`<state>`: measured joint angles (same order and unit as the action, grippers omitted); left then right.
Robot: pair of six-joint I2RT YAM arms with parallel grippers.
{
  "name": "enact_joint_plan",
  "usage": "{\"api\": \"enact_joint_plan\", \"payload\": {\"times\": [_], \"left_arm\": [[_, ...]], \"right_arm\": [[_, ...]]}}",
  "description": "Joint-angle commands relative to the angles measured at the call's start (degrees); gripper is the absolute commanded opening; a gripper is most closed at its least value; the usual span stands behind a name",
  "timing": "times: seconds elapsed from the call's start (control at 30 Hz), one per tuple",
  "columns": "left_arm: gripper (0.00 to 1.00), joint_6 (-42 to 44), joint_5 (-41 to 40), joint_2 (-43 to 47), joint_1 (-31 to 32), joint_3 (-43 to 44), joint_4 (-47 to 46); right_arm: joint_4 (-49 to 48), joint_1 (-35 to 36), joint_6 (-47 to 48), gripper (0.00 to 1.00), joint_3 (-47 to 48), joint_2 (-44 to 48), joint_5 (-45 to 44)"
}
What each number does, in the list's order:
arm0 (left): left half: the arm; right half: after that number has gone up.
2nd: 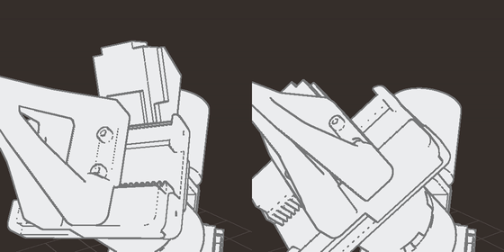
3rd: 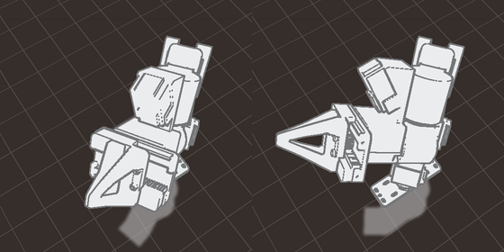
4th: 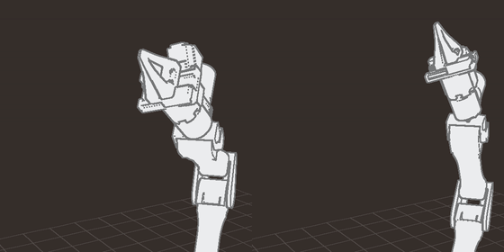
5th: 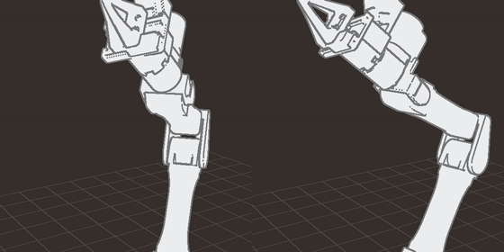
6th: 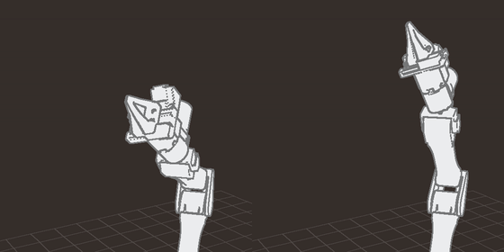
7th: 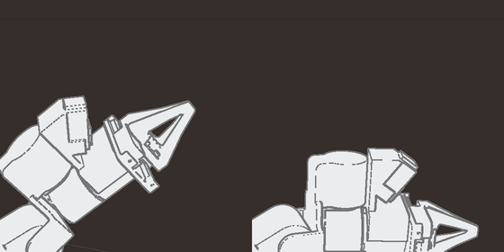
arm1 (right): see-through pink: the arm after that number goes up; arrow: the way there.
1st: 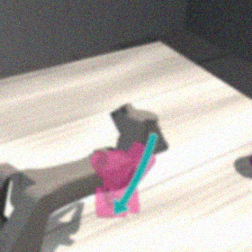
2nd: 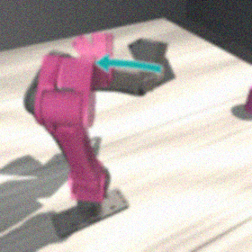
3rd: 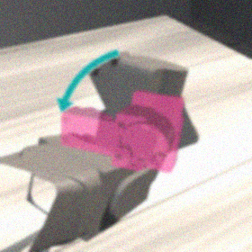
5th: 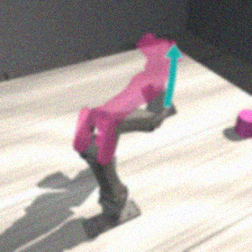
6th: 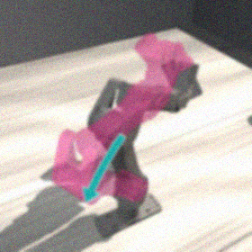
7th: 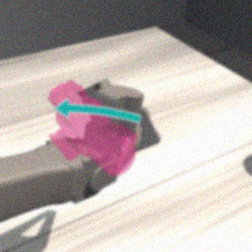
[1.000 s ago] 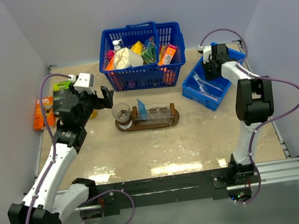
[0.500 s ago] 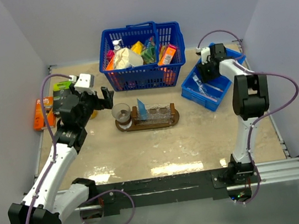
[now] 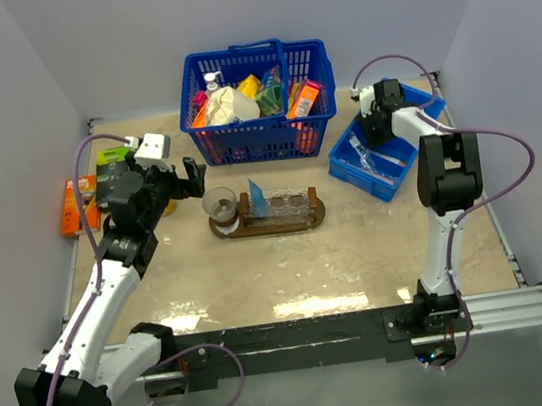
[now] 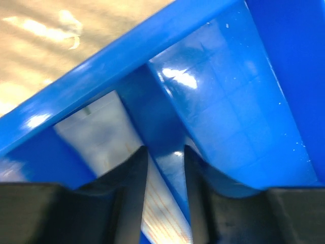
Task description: Prepare toiletry sets of a toothbrush and toothpaste on the tray
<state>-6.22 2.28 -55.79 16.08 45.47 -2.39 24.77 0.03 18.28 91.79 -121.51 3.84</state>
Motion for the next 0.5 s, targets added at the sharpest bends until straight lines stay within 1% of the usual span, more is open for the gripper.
{"api": "enact_joint_plan", "payload": {"times": [0.0,0.1,0.13,0.2,0.23,0.47], "left_arm": [[1.0,1.2,-0.8,1.1,-0.4,0.0,-1.7],[1.0,1.2,-0.8,1.3,-0.4,0.0,-1.7],[1.0,1.2,-0.9,1.5,-0.4,0.0,-1.8],[1.0,1.3,-1.0,1.5,-0.4,-0.1,-1.7],[1.0,1.3,-1.0,1.5,-0.4,-0.1,-1.7],[1.0,1.3,-1.2,1.7,-0.4,-0.1,-1.8]], "right_arm": [[-0.4,1.1,0.5,0.29,-3.2,-2.2,-7.3],[-2.3,1.3,-0.1,0.2,-4.2,-0.9,-8.0],[-2.8,1.3,-0.4,0.14,-4.2,-0.5,-7.8],[-3.5,1.3,-0.9,0.06,-5.0,1.1,-6.5],[-4.5,1.3,-1.6,0.0,-5.4,1.8,-5.8],[-10.4,1.1,-4.9,0.0,-10.2,10.9,-2.5]]}}
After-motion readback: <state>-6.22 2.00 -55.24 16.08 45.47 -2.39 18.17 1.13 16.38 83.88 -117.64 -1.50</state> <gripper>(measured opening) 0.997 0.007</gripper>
